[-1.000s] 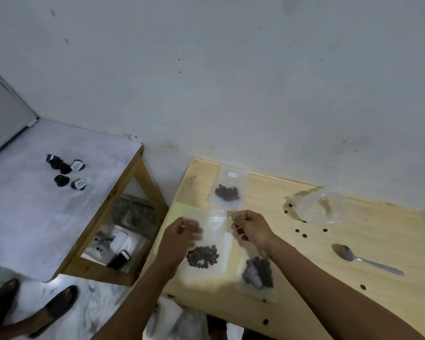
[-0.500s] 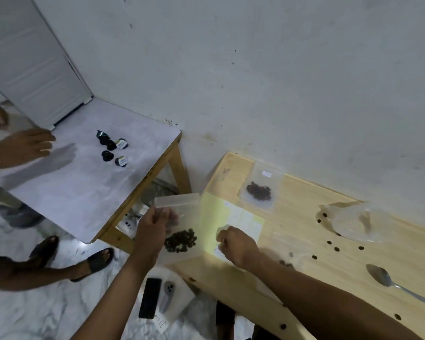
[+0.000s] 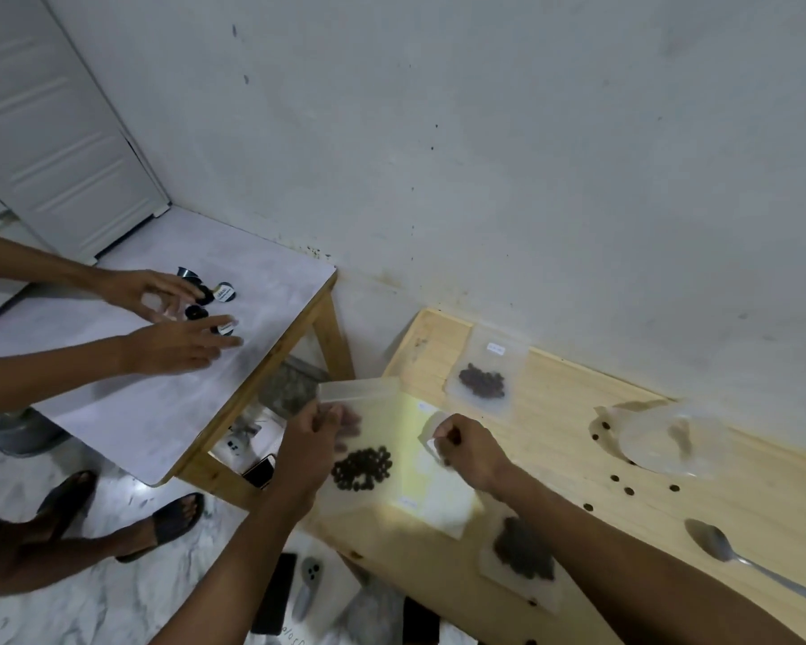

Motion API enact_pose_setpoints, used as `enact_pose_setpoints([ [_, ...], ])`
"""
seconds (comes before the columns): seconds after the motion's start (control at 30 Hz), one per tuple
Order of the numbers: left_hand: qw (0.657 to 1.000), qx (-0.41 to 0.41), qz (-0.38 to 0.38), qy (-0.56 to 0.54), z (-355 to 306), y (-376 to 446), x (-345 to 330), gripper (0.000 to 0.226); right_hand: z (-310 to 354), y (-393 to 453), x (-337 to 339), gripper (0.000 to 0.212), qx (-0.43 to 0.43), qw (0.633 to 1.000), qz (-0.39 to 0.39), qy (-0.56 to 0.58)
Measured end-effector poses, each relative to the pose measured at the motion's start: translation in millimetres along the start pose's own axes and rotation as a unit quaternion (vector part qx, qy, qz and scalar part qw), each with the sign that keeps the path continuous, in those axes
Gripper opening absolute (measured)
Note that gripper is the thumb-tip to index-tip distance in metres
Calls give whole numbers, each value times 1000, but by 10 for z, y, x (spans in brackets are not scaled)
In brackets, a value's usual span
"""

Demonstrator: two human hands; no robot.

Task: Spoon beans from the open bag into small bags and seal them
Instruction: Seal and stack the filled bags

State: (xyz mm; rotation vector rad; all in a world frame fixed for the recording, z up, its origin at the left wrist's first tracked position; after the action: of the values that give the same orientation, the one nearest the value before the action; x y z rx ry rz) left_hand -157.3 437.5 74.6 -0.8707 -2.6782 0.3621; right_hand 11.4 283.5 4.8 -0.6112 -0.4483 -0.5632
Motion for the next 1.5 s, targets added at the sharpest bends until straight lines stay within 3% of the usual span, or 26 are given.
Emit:
enact_pose_setpoints([
  [0.27,997,-26,65,-43,-273,105,-562,17,378,-303,693,11,32,978,-70,196],
  [0.5,992,-49,105,-42,-473,75,-909,16,512,-420,837,12,100,976,-127,146],
  [0.67,990,-72,122,-17,-512,15,-998,14,570,-429,825,2,91,973,-132,164],
  [1.2,980,-112,162,4,-564,-43,-1009,9,631,-432,809,8,76,976,-182,93],
  [1.4,982,-115,150,5,-535,37,-993,7,611,-415,801,29,55,966,-211,135],
  [1.5,981,-115,155,4,-522,82,-976,7,523,-371,804,64,30,963,-236,129],
])
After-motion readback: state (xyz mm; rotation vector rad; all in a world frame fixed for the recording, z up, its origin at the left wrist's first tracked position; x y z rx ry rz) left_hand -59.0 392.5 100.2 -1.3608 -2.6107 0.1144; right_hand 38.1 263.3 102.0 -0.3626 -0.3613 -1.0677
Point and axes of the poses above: each hand's wrist, its own y-axis towards the middle knuckle, its own x-axis out of the back of the hand, z = x × y, the point moved 1 cm from there along y, towards the middle knuckle, and after that the axes turned 3 degrees about -x, right-handed, at the moved point
